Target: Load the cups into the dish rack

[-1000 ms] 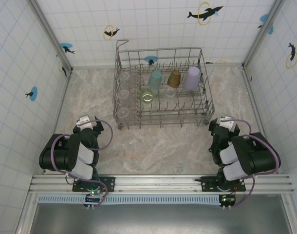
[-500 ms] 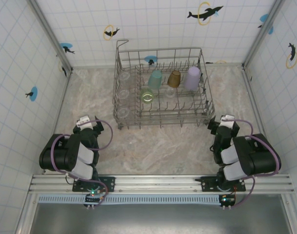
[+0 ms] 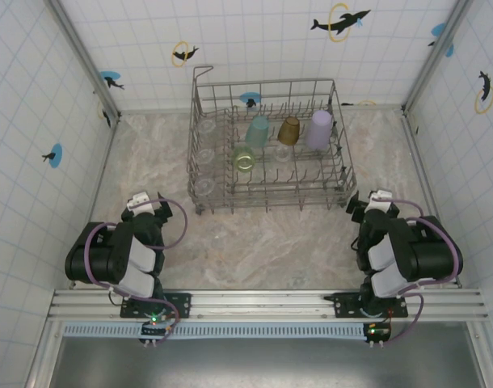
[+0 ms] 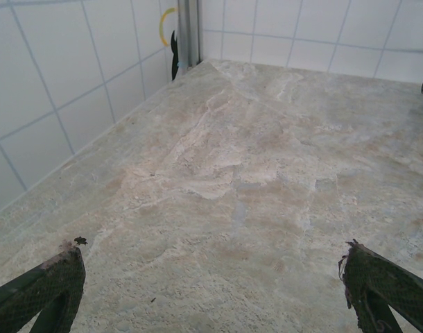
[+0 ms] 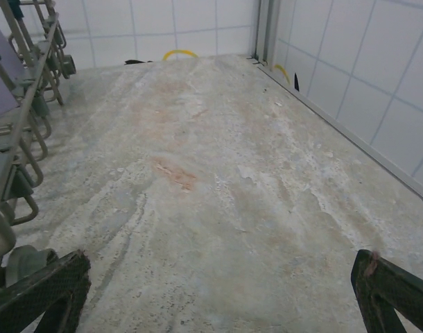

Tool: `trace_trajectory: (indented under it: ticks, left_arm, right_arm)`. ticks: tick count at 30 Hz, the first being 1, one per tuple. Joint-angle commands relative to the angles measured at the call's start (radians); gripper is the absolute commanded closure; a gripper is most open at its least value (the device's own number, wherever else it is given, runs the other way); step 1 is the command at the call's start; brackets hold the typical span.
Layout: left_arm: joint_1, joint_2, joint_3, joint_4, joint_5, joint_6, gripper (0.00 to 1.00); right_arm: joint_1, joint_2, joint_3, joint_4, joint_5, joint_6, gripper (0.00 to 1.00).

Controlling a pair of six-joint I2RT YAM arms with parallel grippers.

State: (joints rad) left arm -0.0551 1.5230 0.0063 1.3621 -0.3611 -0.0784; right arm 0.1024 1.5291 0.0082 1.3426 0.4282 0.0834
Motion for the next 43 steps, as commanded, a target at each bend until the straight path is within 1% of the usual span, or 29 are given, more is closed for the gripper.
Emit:
trace_trajectory:
  ticks: [1,2,4,6,10,43]
  left_arm:
    - [0.014,-0.001,-0.041,0.005,0.024,-0.001,0.02]
    - [0.014,-0.003,-0.040,0.002,0.027,-0.002,0.02]
    - [0.016,-0.002,-0.039,0.002,0.027,-0.003,0.02]
    - [0.016,-0.003,-0.039,0.000,0.029,-0.004,0.02]
    - [0.017,-0.003,-0.038,-0.003,0.033,-0.004,0.02]
    - [0.026,-0.005,-0.033,-0.014,0.050,-0.008,0.02]
  right_arm:
    - [-0.004,-0.013,-0.035,-0.035,-0.027,0.024,0.00]
    - [-0.008,-0.020,-0.031,-0.057,-0.038,0.028,0.00]
    - [-0.011,-0.008,-0.035,-0.027,-0.039,0.026,0.00]
    - [-0.012,-0.018,-0.029,-0.058,-0.045,0.030,0.00]
    - [-0.012,-0.018,-0.030,-0.055,-0.046,0.030,0.00]
    - [-0.007,-0.015,-0.033,-0.048,-0.033,0.026,0.00]
